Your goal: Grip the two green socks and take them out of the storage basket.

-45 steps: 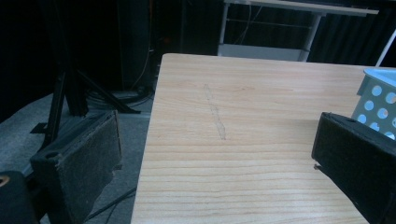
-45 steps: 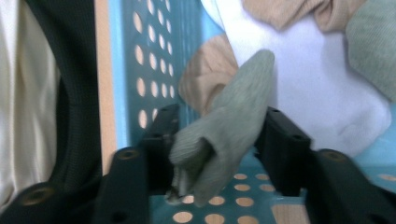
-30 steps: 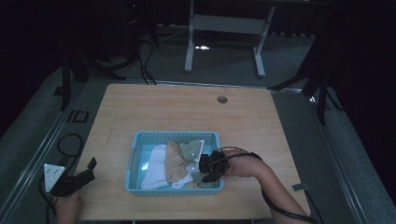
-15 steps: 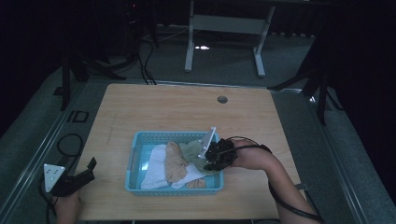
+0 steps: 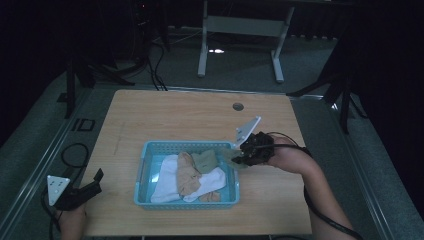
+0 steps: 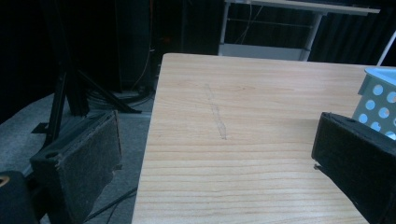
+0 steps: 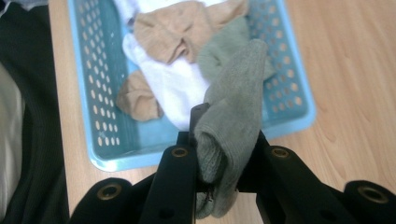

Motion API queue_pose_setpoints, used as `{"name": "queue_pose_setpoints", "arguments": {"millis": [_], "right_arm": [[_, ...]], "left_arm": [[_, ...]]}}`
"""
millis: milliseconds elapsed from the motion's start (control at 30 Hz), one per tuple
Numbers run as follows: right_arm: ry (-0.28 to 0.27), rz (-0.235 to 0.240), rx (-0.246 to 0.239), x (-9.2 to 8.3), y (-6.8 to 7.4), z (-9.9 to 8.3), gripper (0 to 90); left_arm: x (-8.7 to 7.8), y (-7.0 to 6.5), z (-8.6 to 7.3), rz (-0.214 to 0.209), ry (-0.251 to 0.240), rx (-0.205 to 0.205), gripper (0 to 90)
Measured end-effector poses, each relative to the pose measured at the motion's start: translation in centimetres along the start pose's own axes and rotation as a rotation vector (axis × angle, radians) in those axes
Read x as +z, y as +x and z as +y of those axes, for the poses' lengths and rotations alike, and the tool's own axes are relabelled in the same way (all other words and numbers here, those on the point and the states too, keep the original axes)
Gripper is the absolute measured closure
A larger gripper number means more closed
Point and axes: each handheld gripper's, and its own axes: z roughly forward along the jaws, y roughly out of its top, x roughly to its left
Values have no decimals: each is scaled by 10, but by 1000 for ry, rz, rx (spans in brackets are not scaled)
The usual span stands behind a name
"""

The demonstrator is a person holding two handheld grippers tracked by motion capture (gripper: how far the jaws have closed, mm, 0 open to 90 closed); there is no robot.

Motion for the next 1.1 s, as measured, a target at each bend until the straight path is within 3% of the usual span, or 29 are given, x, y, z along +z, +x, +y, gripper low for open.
{"name": "queue_pose_setpoints", "arguments": {"millis": [167,333,600,833,933,1100], "right_arm": [[-31,-63,63,-12,-13,-17,805],[-29,-113,117,-9,-23,-38,803],[-20,-148,244,14,-39,-82,801],[-43,-160,361,43,-49,-116,793],[-27,-185,396,59,-51,-130,788],[-40,-169,457,70,-53,-147,770]], "left_arm": [[0,0,0,0,-3,-5,15],[0,0,0,1,1,-4,15],[0,0,0,3,-1,-1,15],[0,0,0,3,0,-2,15],[0,0,0,3,1,-4,15],[0,0,0,1,0,-4,15]]}}
